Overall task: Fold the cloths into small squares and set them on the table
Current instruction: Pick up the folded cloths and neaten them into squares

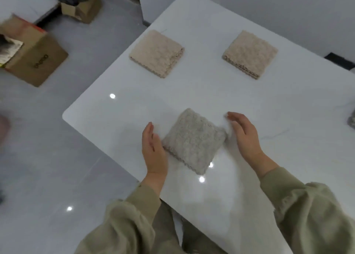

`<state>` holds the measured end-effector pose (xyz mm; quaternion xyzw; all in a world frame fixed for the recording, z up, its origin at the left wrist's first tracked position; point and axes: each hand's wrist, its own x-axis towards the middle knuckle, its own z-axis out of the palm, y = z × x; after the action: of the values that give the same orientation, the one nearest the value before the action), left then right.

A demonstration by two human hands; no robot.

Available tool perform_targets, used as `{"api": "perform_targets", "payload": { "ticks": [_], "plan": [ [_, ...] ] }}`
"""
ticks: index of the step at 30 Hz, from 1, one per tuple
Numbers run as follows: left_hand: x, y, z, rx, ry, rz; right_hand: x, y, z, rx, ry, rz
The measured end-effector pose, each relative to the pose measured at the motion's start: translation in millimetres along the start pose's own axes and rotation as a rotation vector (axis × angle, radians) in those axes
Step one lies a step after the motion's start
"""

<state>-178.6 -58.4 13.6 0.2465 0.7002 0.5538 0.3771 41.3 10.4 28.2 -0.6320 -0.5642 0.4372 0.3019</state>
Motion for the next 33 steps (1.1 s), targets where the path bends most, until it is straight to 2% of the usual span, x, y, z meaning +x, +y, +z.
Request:
{"api": "perform_targets", "payload": {
  "ticks": [4,9,17,21,26,29,31,33],
  "plan": [
    [-45.6,-13.8,14.7,-0.078,0.156,-0.04,22.8,-12.4,11.2,-0.057,-0.197,-0.108],
    [-70.4,-20.4,40.5,-0.143,0.205,-0.022,40.8,-28.6,35.6,-0.086,-0.374,-0.172],
    [-62.7,-14.7,68.2,-0.183,0.338,-0.02,37.4,-36.7,51.8,-0.108,-0.493,-0.192],
    [-61.9,-16.7,69.0,-0.199,0.369,-0.022,38.2,-41.3,49.8,-0.094,-0.484,-0.186],
    [-62.5,-12.6,70.9,-0.12,0.339,-0.033,31.8,-37.9,52.7,-0.112,-0.49,-0.174],
    [-65.4,-8.7,61.9,-0.074,0.258,-0.03,28.6,-44.7,51.1,-0.139,-0.455,-0.177],
    [-65.0,-8.3,47.0,0.023,0.191,0.013,26.0,-49.7,47.7,-0.196,-0.427,-0.178],
    [-58.7,-6.9,27.0,0.23,0.107,0.116,19.1,-54.6,45.6,-0.267,-0.4,-0.181]
  ]
}}
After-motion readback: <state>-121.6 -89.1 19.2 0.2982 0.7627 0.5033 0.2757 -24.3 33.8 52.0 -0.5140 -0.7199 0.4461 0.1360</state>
